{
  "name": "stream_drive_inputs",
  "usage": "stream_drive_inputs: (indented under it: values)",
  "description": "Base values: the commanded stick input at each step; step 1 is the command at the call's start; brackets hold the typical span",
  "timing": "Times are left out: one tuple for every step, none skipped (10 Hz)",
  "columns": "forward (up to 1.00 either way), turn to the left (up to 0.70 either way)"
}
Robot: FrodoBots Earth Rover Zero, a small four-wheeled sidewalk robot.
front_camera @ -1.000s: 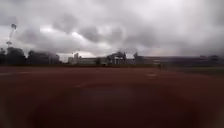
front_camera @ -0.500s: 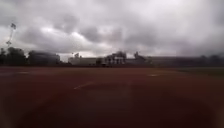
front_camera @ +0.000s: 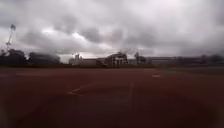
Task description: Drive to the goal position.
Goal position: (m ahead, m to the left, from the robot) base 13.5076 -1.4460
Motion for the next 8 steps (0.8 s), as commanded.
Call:
stream_drive_inputs:
  values:
    - [0.7, 0.0]
    - [0.7, 0.0]
    - [0.7, 0.0]
    - [0.7, 0.0]
    - [0.7, 0.0]
    - [0.7, 0.0]
    - [0.7, 0.0]
    - [0.7, 0.0]
